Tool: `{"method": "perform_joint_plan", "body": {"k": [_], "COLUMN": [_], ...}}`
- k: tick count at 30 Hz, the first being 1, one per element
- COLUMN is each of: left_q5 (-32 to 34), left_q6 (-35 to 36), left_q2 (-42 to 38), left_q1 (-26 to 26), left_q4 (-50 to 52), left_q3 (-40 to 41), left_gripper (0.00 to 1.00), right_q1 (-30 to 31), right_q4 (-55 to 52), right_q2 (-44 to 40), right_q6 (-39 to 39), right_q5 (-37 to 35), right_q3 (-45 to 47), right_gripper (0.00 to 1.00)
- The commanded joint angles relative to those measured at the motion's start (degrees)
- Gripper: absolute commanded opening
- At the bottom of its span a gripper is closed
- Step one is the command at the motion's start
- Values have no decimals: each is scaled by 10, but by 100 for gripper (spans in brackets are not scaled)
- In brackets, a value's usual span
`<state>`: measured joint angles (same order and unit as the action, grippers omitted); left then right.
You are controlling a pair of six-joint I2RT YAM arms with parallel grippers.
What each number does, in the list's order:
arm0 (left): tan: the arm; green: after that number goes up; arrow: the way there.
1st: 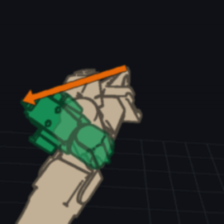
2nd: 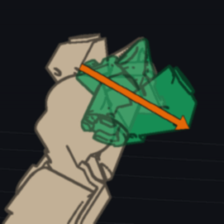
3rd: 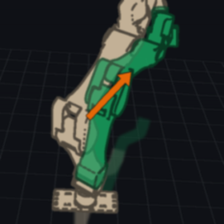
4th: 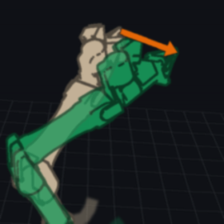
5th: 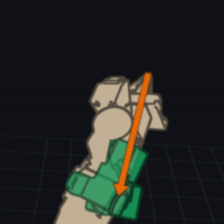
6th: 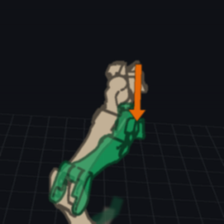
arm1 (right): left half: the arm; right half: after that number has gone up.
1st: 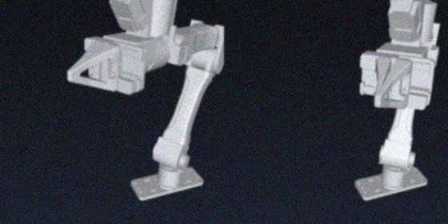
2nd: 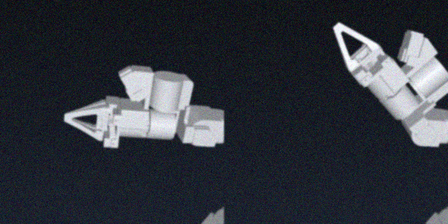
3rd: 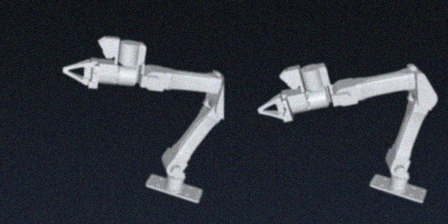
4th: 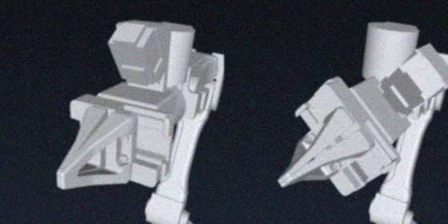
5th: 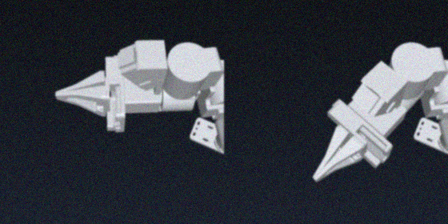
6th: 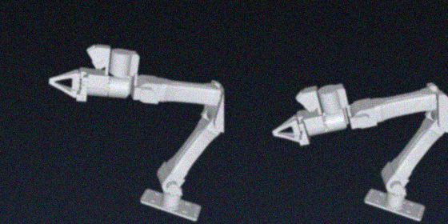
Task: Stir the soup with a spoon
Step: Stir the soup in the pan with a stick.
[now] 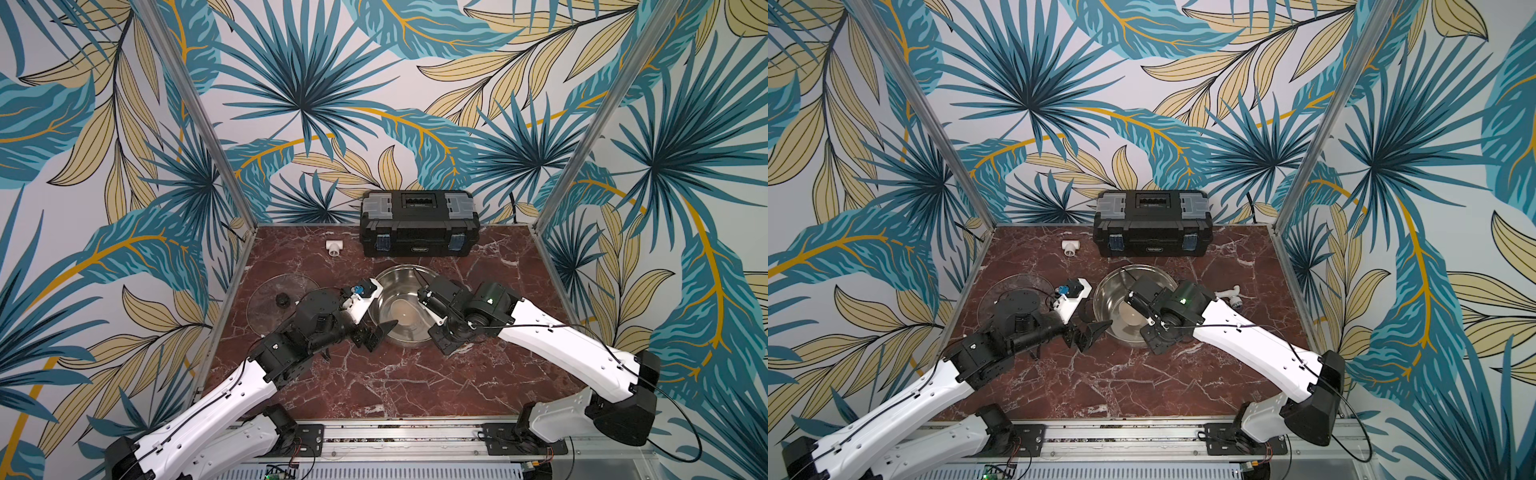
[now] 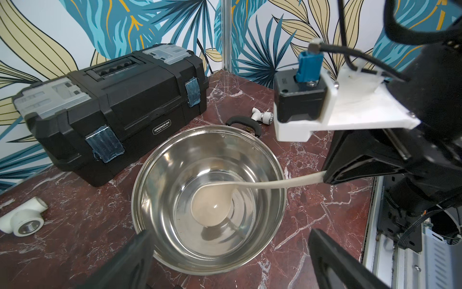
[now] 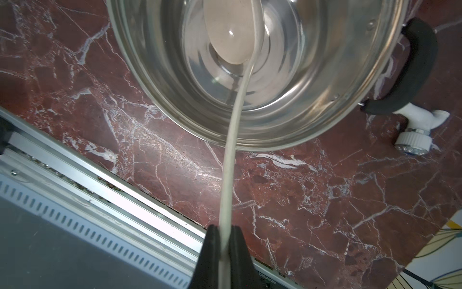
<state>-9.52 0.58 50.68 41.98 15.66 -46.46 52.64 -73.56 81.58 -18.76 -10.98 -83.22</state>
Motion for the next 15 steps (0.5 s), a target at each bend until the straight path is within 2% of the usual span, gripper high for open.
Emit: {"method": "perform_joint_plan", "body": {"k": [1,15], "left_q5": [5,7], "left_q6": [-16,-27], "left_q2": [-9,-20], "left_q1": [3,2], "left_q4": [-12,-2], "left_q3": [-25,-29], "left_gripper": [100,100], "right_q1": [-10,-57], "right_q4": [-26,-5], "right_q2": [-10,29], "right_q6": [-9,12], "right_q5": [-53,-101], "right_q3": [16,-15], "right_gripper": [0,0]}}
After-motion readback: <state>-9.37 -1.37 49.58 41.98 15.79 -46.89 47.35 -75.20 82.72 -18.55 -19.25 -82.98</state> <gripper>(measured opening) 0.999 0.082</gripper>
